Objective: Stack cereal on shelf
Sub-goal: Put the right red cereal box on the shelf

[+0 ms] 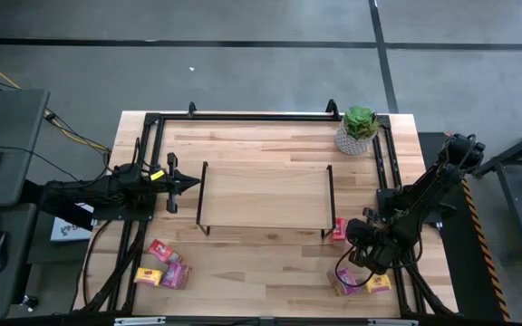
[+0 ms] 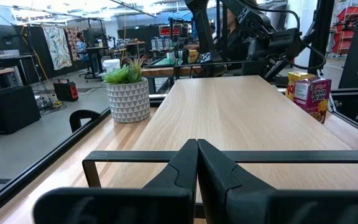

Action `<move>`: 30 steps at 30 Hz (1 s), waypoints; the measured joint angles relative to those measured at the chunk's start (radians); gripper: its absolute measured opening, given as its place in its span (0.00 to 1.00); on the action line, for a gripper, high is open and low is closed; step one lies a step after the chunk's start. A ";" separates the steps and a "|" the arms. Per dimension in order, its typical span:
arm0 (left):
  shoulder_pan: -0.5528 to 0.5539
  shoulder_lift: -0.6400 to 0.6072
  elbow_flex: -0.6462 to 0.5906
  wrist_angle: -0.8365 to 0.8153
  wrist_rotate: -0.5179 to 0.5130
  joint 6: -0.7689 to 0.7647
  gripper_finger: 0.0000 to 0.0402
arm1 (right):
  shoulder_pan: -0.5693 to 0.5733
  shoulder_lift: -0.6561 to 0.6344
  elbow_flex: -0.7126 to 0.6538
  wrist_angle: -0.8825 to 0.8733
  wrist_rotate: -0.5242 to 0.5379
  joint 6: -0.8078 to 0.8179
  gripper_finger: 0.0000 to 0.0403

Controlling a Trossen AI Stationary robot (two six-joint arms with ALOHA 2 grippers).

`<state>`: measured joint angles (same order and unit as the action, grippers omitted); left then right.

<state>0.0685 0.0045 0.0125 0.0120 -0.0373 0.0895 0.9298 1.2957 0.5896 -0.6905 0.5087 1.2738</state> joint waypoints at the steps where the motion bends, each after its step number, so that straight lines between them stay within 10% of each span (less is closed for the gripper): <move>1: 0.000 0.000 0.000 0.000 0.000 0.000 0.01 | 0.000 0.000 0.000 0.005 0.014 -0.015 0.00; 30: 0.000 0.000 0.000 0.000 0.000 0.000 0.01 | 0.000 0.000 0.000 0.019 0.065 -0.010 0.01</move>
<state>0.0685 0.0045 0.0125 0.0118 -0.0375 0.0895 0.9298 1.2957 0.5896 -0.6711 0.5733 1.2638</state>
